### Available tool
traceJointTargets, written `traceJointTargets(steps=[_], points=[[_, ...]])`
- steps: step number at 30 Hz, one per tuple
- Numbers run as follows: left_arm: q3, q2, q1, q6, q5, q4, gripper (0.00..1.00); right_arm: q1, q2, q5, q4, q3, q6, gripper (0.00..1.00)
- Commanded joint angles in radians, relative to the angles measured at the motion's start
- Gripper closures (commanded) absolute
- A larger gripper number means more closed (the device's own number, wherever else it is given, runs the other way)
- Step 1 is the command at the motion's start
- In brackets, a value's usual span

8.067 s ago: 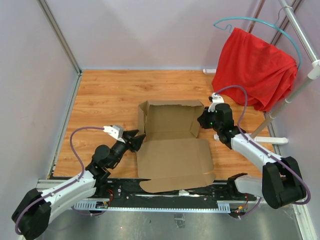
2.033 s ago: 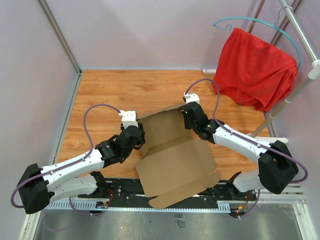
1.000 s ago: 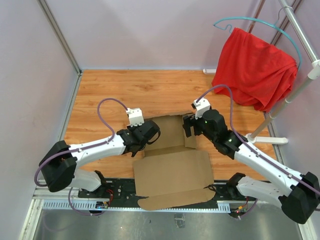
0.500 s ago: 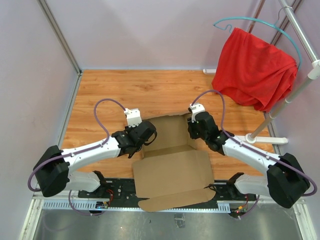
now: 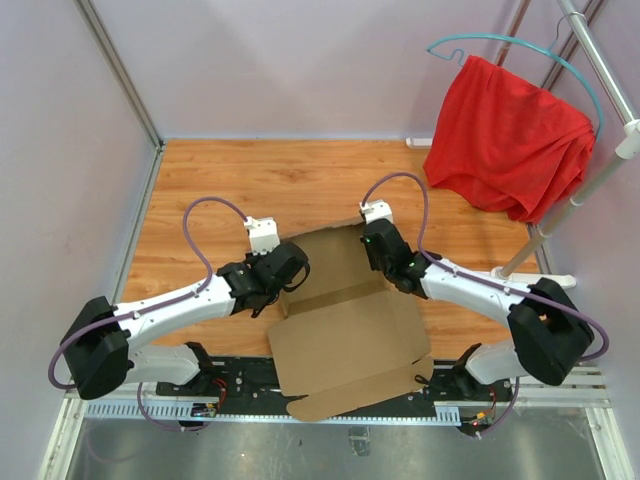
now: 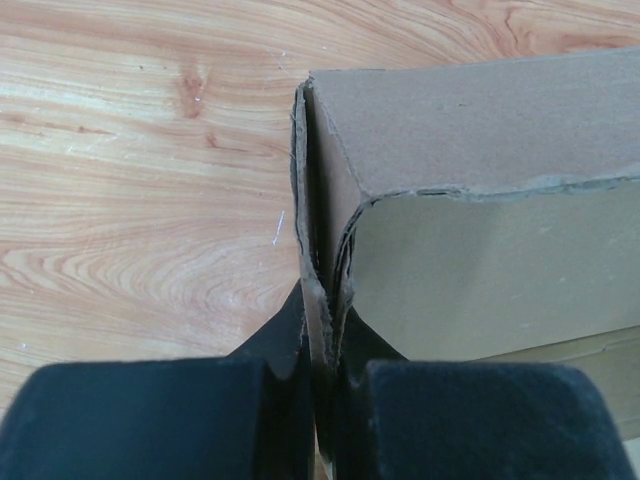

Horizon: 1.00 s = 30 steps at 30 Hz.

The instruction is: Fold the paper box

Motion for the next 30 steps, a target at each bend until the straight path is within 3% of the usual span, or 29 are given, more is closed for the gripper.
traceJointTargets(steps=[1,3,5,7,12,17,25,30], points=[[0.05,0.002,-0.006,-0.037,0.029,0.048,1.0,0.04,0.047,0.087,-0.032,0.075,-0.017,0.98],[0.061,0.014,-0.007,-0.064,0.032,0.032,0.98,0.04,0.063,0.086,-0.052,0.105,-0.018,0.88],[0.077,0.031,-0.006,-0.093,0.027,0.002,0.96,0.04,0.064,0.062,-0.063,0.126,-0.025,0.63],[0.094,0.054,-0.007,-0.109,0.018,-0.03,0.95,0.04,0.047,0.012,-0.066,0.138,-0.031,0.02],[0.125,0.103,-0.007,-0.171,-0.024,-0.105,0.94,0.041,-0.083,-0.022,-0.093,0.143,-0.052,0.02],[0.151,0.163,0.013,-0.335,-0.026,-0.218,0.91,0.039,-0.278,0.037,-0.168,0.136,-0.085,0.02],[0.237,0.283,0.054,-0.507,0.115,-0.358,0.88,0.035,-0.417,0.154,-0.377,0.191,-0.089,0.02],[0.231,0.258,0.105,-0.538,0.264,-0.305,0.88,0.033,-0.449,0.137,-0.435,0.196,-0.063,0.02]])
